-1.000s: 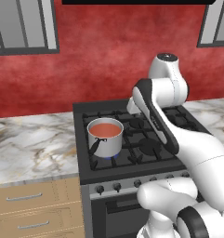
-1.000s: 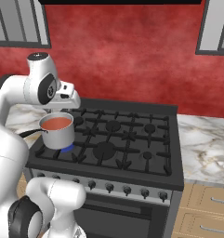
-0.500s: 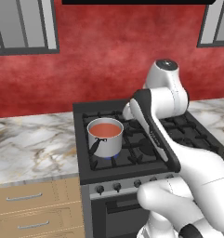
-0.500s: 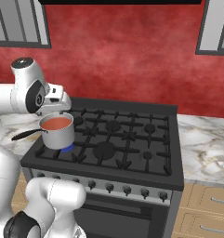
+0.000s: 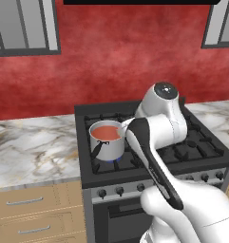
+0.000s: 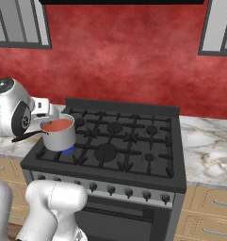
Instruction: Wait until the marinara sauce is simmered to a deep red color and then turn off the stove.
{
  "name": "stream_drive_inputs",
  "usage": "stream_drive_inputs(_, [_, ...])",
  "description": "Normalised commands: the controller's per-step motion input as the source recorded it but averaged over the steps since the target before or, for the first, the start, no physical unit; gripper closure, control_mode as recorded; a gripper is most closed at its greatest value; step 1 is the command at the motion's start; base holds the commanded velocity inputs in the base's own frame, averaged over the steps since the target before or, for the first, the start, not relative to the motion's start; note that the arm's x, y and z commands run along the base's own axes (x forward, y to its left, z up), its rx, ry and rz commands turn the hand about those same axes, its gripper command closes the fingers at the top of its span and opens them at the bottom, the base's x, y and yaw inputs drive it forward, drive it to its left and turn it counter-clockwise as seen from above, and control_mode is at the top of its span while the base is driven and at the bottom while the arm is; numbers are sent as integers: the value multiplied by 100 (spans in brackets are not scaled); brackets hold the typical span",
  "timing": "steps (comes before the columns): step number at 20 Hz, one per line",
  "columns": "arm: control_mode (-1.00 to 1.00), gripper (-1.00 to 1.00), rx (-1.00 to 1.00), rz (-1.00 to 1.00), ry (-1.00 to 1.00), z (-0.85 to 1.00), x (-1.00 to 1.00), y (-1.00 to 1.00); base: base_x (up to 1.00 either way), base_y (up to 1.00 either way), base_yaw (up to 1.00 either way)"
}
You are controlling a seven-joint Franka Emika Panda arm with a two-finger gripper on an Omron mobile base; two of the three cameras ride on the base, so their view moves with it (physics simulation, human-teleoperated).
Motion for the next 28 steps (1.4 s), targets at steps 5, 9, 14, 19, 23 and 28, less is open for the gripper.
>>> stream_drive_inputs(5, [-100, -100, -3, 8, -5, -42, -26, 67, 0, 0, 0])
stream_drive_inputs(9, [-100, -100, -3, 8, -2, -50, -25, 65, 0, 0, 0])
stream_drive_inputs(14, [-100, -100, -2, 9, -4, -55, -22, 55, 0, 0, 0])
stream_drive_inputs(19, [-100, -100, -11, 12, -11, -48, -24, 38, 0, 0, 0])
stream_drive_inputs(23, [-100, -100, -13, 12, -13, -49, -24, 34, 0, 0, 0])
stream_drive_inputs(28, [-100, -100, -13, 11, -12, -57, -32, 31, 0, 0, 0])
